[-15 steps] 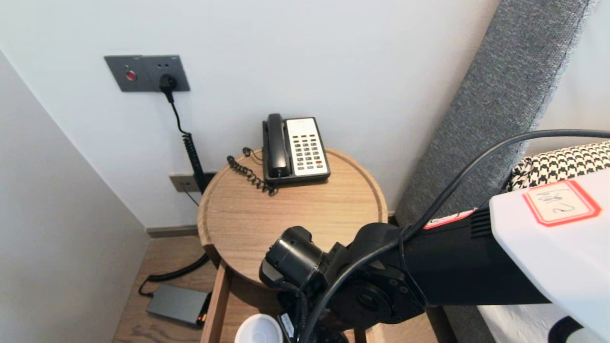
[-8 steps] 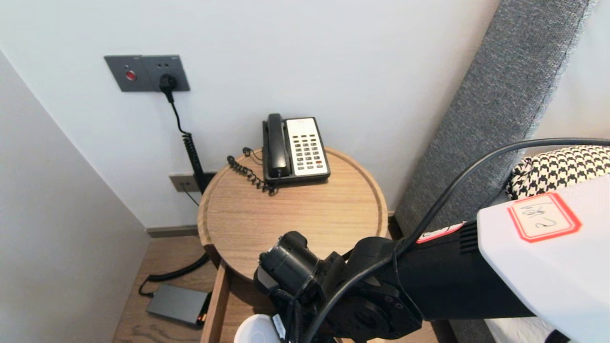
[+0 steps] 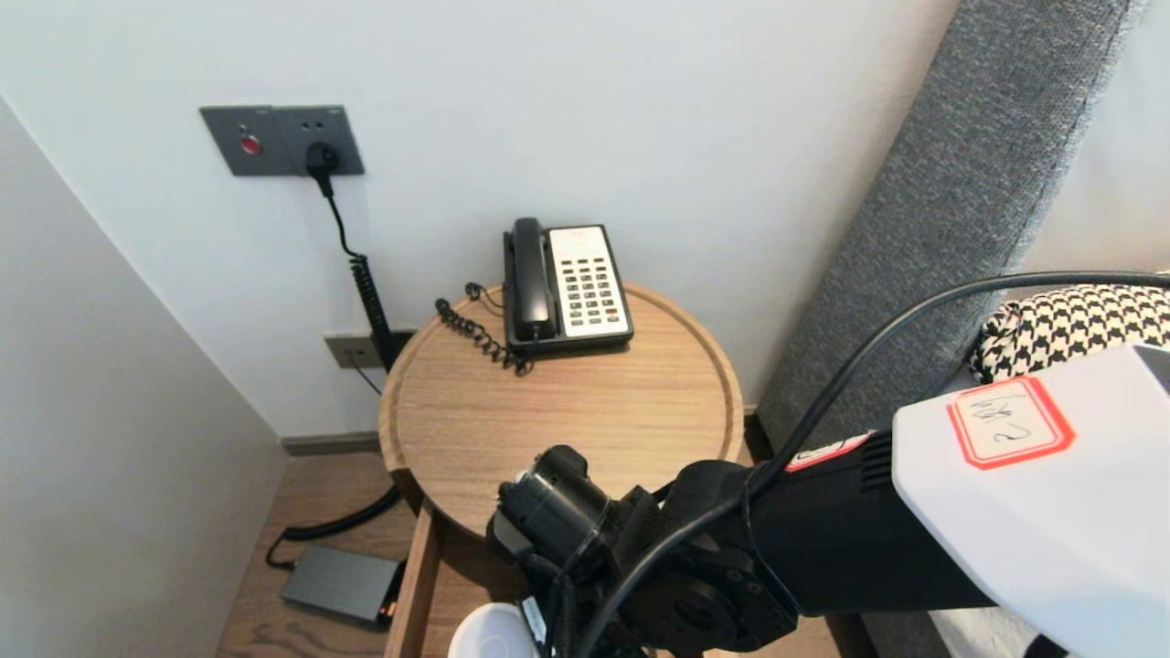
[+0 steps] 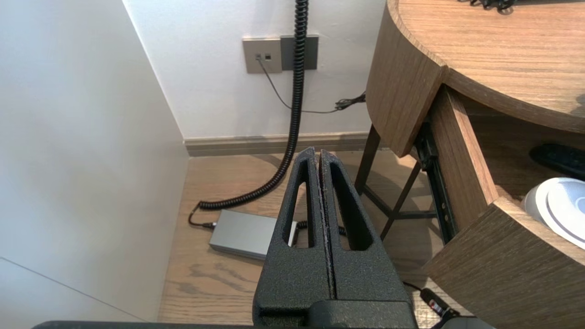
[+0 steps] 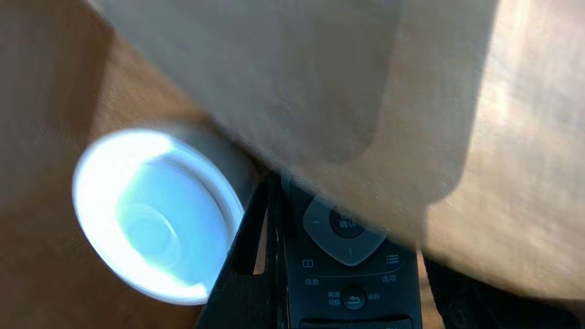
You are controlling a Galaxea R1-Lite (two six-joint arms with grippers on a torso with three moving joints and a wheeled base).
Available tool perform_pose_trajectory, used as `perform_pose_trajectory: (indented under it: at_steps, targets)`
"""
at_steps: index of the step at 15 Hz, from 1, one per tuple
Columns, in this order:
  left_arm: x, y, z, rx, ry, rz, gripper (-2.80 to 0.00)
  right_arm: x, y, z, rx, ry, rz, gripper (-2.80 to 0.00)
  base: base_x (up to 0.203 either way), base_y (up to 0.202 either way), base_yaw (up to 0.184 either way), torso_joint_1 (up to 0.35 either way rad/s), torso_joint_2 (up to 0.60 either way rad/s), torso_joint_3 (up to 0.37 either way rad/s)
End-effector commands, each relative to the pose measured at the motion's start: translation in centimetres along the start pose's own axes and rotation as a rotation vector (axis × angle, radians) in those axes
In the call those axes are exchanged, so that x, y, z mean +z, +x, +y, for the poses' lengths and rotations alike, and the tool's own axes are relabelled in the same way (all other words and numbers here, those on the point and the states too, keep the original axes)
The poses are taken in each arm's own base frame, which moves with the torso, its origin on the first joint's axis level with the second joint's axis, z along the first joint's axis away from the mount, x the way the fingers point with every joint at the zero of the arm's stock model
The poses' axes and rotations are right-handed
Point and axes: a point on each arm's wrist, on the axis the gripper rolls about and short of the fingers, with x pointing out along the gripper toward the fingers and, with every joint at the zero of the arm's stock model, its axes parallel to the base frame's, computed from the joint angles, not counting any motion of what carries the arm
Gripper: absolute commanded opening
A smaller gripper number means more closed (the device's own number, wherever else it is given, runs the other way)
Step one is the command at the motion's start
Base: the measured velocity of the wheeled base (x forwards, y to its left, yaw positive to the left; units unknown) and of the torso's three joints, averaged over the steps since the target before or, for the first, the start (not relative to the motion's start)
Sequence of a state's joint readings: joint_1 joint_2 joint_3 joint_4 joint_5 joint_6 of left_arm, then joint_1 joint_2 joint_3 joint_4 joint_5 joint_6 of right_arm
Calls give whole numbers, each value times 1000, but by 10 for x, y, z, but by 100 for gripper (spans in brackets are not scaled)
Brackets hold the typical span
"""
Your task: Put the remote controls on the table in the drawer one by one
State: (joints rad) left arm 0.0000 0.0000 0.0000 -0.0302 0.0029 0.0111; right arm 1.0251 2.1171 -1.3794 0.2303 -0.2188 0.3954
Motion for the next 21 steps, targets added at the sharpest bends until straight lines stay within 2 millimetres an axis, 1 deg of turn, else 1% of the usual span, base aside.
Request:
perform_pose_trajectory:
  at_steps: [1, 4, 7, 11, 17, 21]
  targets:
    - [-3, 1, 0, 0, 0, 10, -280, -2, 5, 1, 2, 16, -52, -280, 0, 0, 0, 0, 0, 0]
    - [-3, 1, 0, 0, 0, 10, -280, -6, 8, 1, 6, 36, -93, -280, 0, 0, 0, 0, 0, 0]
    - [-3, 1, 0, 2, 0, 10, -280, -14, 13, -1, 0, 38, -121, -280, 0, 0, 0, 0, 0, 0]
    - [-3, 1, 0, 2, 0, 10, -280, -20, 8, 3, 17, 21, -139, -280, 0, 0, 0, 0, 0, 0]
    - [-3, 1, 0, 0, 0, 10, -280, -28, 7, 8, 16, 8, -124, -280, 0, 0, 0, 0, 0, 0]
    - [-3, 1, 0, 2, 0, 10, -280, -29, 7, 3, -13, 17, -128, -280, 0, 0, 0, 0, 0, 0]
